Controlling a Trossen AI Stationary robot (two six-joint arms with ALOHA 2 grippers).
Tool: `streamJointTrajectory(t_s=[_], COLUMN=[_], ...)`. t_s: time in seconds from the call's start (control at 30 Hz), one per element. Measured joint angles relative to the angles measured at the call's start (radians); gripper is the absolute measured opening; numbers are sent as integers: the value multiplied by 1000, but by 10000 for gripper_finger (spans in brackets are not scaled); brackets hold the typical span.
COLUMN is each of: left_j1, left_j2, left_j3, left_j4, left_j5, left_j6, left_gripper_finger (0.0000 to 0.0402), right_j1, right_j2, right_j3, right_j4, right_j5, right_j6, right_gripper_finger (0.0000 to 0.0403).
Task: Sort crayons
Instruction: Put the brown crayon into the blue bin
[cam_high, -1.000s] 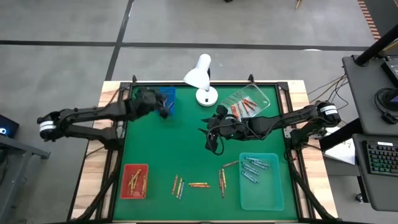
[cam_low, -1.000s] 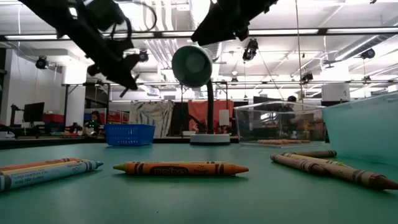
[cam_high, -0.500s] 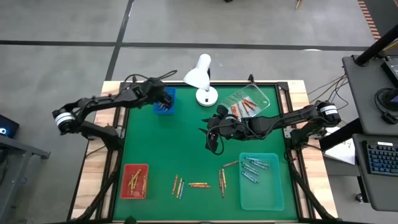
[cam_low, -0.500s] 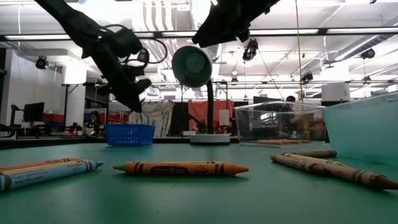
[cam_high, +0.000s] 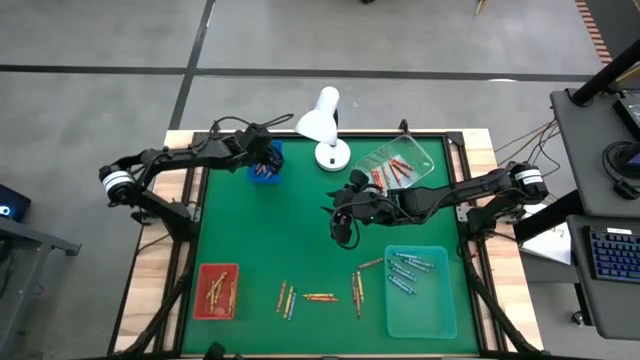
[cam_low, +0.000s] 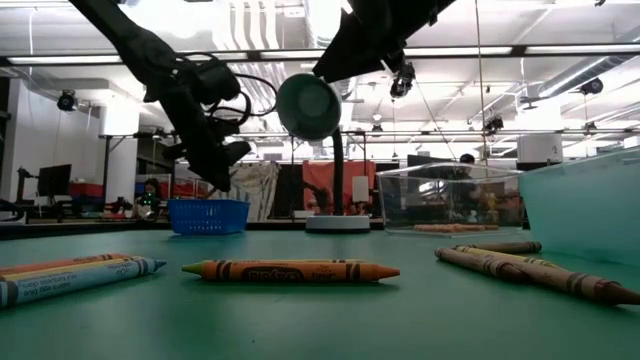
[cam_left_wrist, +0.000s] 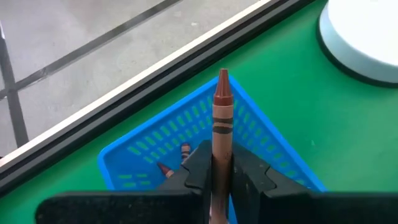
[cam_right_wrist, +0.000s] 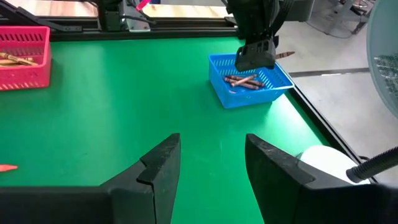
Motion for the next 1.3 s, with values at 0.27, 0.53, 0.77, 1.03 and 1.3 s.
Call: streamJointTrajectory(t_s=[0.27, 0.53, 0.77, 1.03, 1.3], left_j1=[-3, -23, -112, -284, -463], left_j2=[-18, -66, -183, -333, -427], left_j3=[-4, -5, -8, -42, -99], left_j4=[-2, -6, -43, -34, 59], left_j5=[-16, -16, -15, -16, -59], left_j6=[-1, -4, -5, -26, -35], left_gripper_finger=[40, 48, 48, 48, 48], right_j1=[0, 0, 0, 0, 4], right_j2=[0, 0, 0, 0, 1], right_j3=[-1, -1, -1, 1, 35], right_j4=[0, -1, -46, -70, -175], right_j5=[0, -1, -5, -160, -196], right_j6=[14, 36, 89, 107, 135], right_gripper_finger=[167, 168, 166, 167, 157])
